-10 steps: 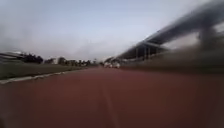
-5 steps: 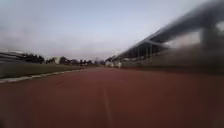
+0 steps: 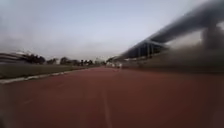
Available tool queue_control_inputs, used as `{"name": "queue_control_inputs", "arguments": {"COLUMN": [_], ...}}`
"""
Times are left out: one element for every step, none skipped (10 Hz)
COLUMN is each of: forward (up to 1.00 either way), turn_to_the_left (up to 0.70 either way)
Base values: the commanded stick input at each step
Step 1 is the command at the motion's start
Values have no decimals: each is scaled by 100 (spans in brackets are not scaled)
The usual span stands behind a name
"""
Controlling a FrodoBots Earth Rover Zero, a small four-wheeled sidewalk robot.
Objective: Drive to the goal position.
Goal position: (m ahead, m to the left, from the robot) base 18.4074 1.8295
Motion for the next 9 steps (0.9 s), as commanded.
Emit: {"name": "queue_control_inputs", "arguments": {"forward": [70,70,70,70,70,70,70,70,70], "turn_to_the_left": [2,2,2,1,0,0,0,0,0]}}
